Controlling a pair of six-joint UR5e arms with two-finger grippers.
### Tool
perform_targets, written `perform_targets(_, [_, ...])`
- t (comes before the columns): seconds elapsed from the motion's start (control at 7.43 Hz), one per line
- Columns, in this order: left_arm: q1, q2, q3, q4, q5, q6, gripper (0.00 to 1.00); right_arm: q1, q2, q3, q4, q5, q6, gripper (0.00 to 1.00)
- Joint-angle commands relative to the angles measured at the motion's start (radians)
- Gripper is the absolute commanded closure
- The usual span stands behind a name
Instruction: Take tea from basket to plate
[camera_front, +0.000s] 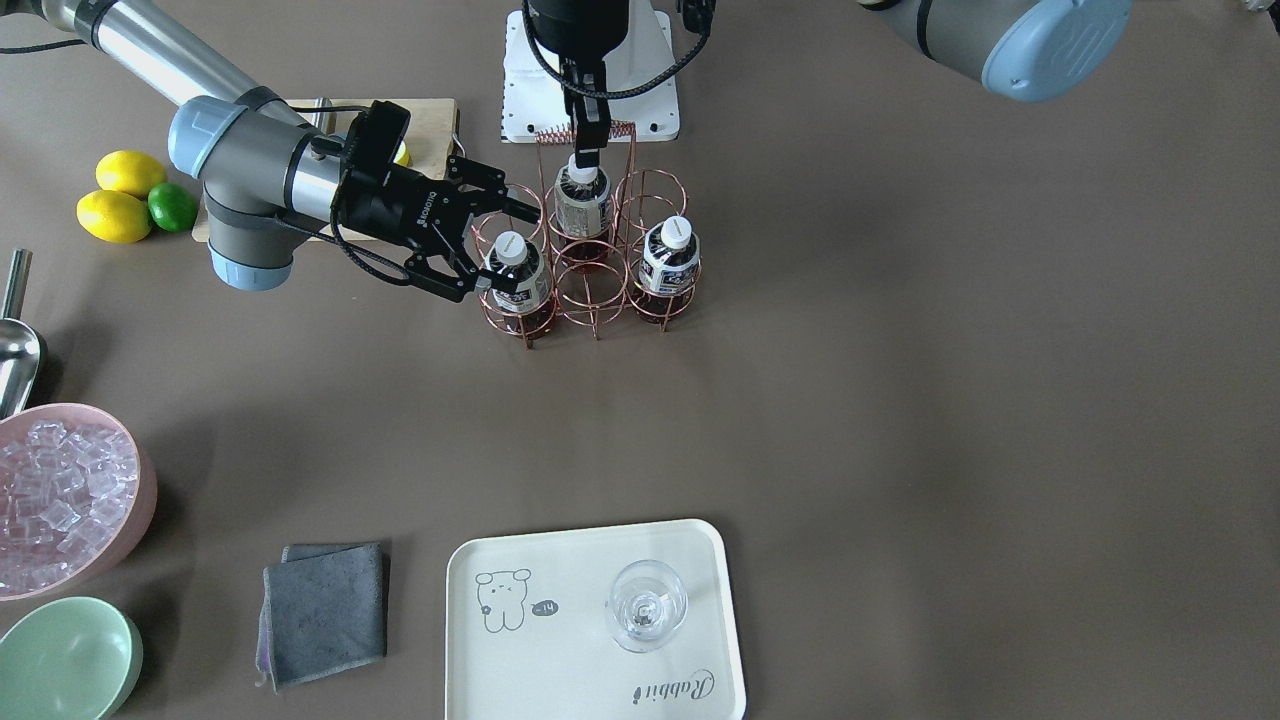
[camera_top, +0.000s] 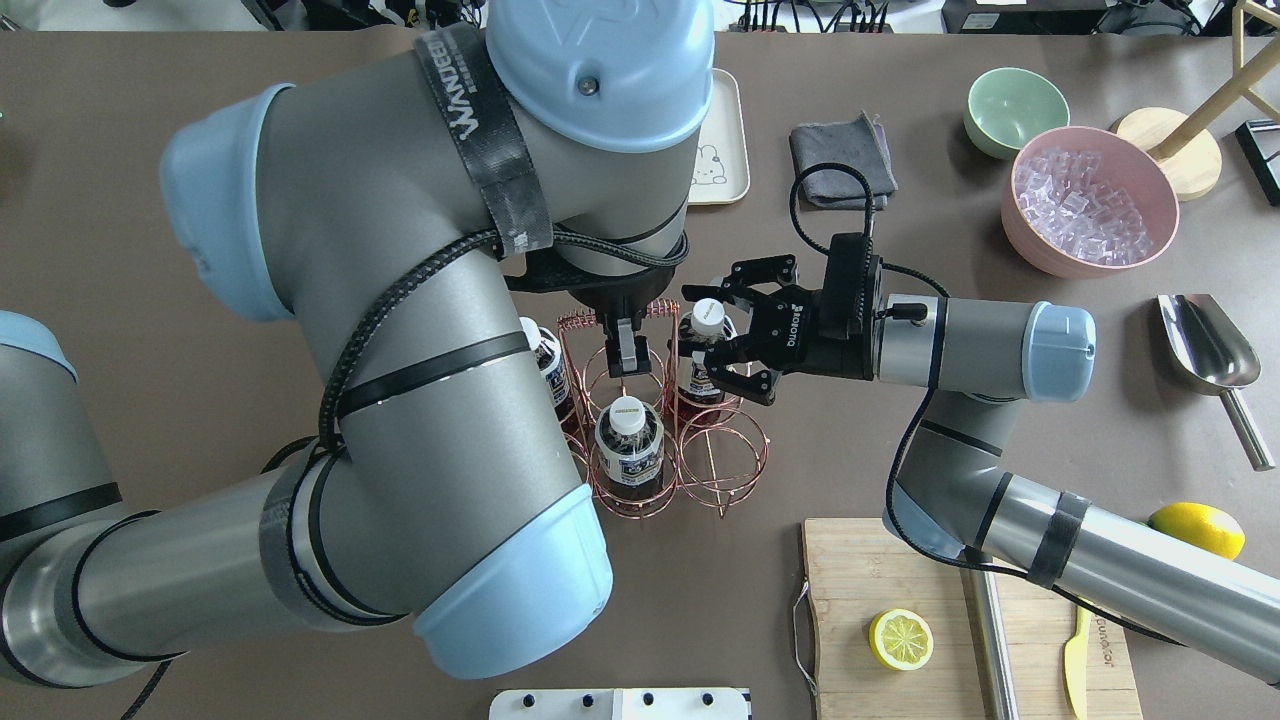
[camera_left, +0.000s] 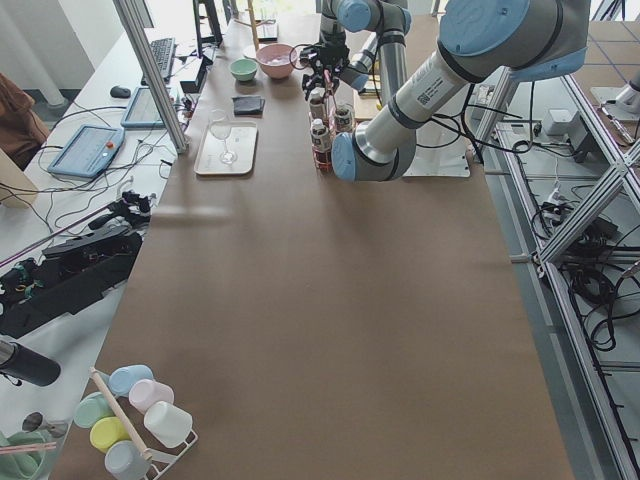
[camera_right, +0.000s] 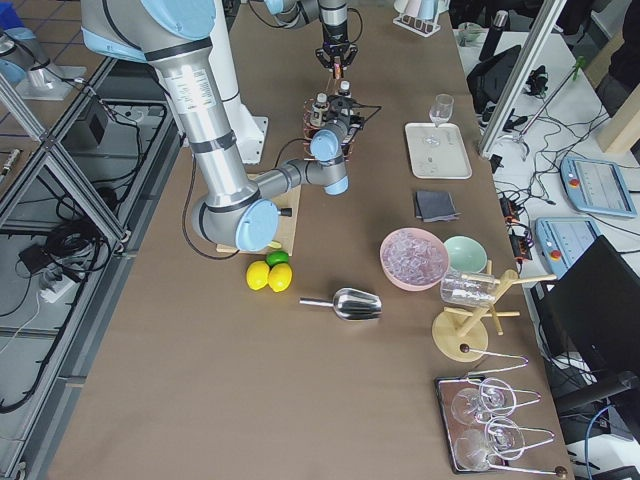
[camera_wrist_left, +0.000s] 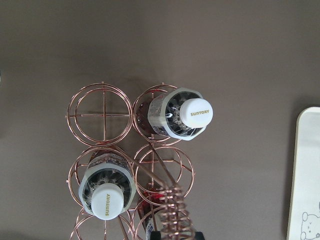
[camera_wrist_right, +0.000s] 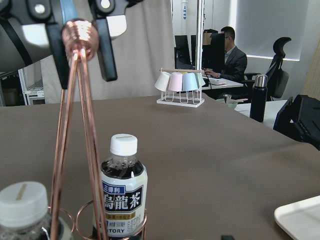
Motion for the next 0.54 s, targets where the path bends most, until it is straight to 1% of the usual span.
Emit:
perform_targets(0.0, [-0.002,-0.001,0.001,0.001,0.000,0.000,1.00,0.001,-0.015,0.008,-0.022,0.001,0.007,1.00])
perform_targets(0.27, [-0.001,-0.001,0.001,0.001,0.000,0.000,1.00,0.001,-0.020,0.021,-0.026,0.006,0.007,1.00])
perform_targets(0.4, [-0.001,-0.002,0.001,0.001,0.000,0.000,1.00,0.005,-0.029,0.079,-0.085,0.009,0.007,1.00])
